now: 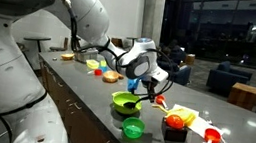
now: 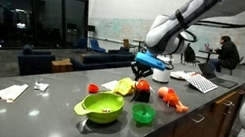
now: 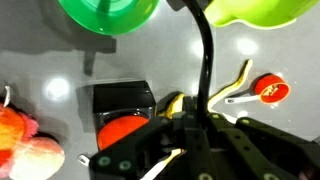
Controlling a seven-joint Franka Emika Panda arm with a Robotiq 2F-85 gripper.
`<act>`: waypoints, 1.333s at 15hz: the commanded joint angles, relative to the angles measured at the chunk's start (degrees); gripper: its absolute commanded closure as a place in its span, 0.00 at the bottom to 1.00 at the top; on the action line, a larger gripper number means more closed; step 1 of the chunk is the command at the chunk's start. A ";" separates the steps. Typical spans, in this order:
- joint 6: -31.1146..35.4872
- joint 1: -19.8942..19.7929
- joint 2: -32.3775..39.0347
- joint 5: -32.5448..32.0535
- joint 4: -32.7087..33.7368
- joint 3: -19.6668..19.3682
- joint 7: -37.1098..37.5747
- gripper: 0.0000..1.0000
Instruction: Put the spoon in the green bowl
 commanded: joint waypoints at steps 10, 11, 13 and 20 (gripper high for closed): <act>11.02 2.05 2.87 -4.20 5.56 9.05 1.29 0.99; 12.92 1.59 3.79 -5.23 5.64 9.80 1.60 0.99; 16.78 0.23 5.67 -7.26 5.72 11.66 2.14 0.99; 29.16 -5.07 12.45 -13.20 4.72 15.74 5.61 0.99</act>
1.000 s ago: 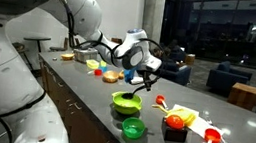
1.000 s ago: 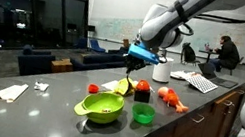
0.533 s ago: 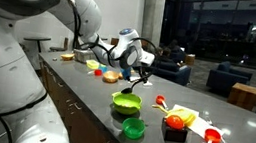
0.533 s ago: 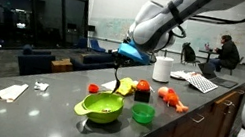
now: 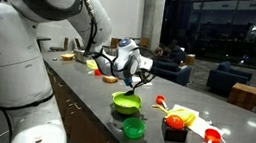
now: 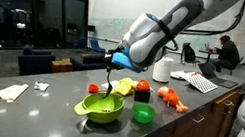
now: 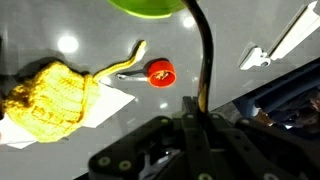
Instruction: Put the spoon in the green bowl
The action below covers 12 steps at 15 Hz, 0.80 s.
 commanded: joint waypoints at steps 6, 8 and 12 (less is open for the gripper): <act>10.81 -2.82 9.74 -0.57 -0.12 1.03 1.04 0.99; 12.36 -3.55 13.96 -3.08 -3.93 5.09 1.84 0.99; 13.80 -10.20 17.41 -8.54 -5.70 11.37 3.03 0.99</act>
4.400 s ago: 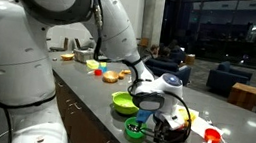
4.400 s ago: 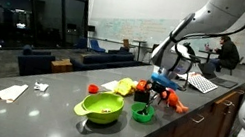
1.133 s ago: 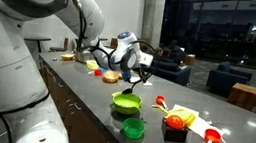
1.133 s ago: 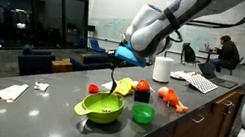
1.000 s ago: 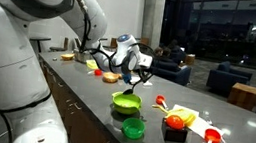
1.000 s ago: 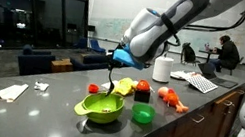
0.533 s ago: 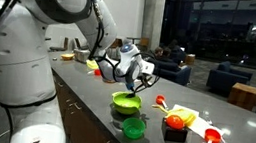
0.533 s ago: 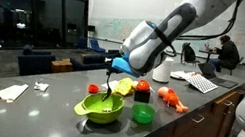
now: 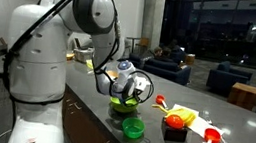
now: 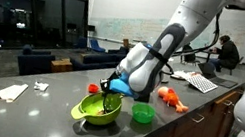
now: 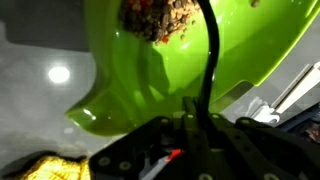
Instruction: Put the spoon in the green bowl
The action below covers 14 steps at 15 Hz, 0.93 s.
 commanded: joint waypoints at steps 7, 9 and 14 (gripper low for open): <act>0.36 -18.56 5.30 -16.56 -3.37 13.54 3.85 0.42; -1.03 -22.04 3.88 -19.25 -3.55 16.26 3.99 0.28; -9.17 -30.46 0.90 -22.72 -1.24 26.10 3.57 0.00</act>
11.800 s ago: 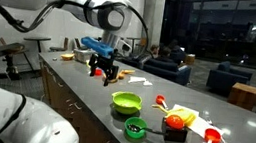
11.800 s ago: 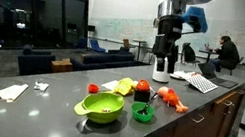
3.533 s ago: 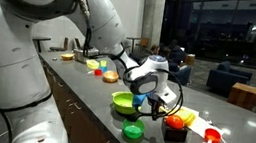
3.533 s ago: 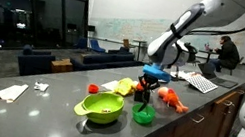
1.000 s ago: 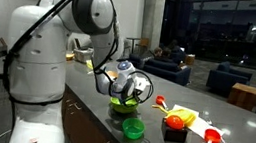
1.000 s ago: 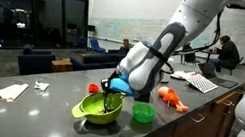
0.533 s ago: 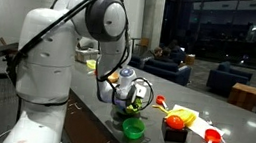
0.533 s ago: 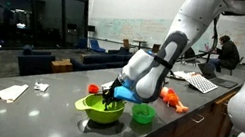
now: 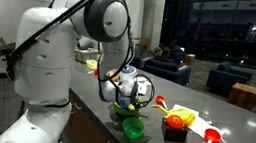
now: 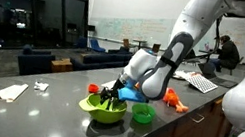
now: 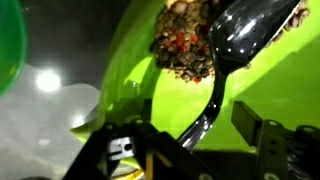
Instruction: Put the spoon in the green bowl
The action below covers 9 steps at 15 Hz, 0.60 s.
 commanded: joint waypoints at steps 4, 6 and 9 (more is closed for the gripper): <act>-19.20 -12.28 -5.70 6.22 4.63 18.42 -4.80 0.00; -26.81 -14.51 -7.15 13.10 8.36 22.45 -10.40 0.00; -39.58 -17.11 -11.57 24.33 14.40 25.94 -19.10 0.00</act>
